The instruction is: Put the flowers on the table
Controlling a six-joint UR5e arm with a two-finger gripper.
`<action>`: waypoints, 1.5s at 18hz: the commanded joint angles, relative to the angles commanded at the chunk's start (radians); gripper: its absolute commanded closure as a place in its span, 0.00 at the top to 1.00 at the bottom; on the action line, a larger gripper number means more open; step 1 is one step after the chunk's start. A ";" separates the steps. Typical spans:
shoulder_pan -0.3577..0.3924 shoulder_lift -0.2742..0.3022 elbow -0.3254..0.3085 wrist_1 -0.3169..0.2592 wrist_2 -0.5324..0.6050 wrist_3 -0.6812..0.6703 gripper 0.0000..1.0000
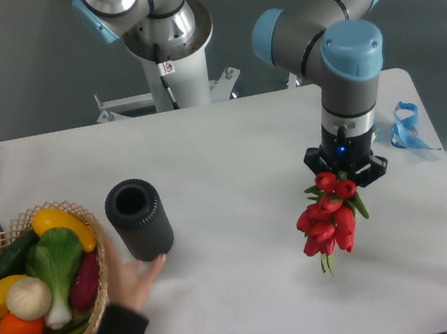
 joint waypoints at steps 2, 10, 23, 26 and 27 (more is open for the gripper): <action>-0.005 -0.006 -0.006 -0.005 -0.002 0.000 0.33; -0.008 -0.002 -0.037 0.014 -0.002 0.000 1.00; -0.005 0.008 -0.037 0.014 -0.002 0.003 1.00; -0.006 0.008 -0.037 0.014 -0.002 0.003 1.00; -0.006 0.008 -0.037 0.014 -0.002 0.003 1.00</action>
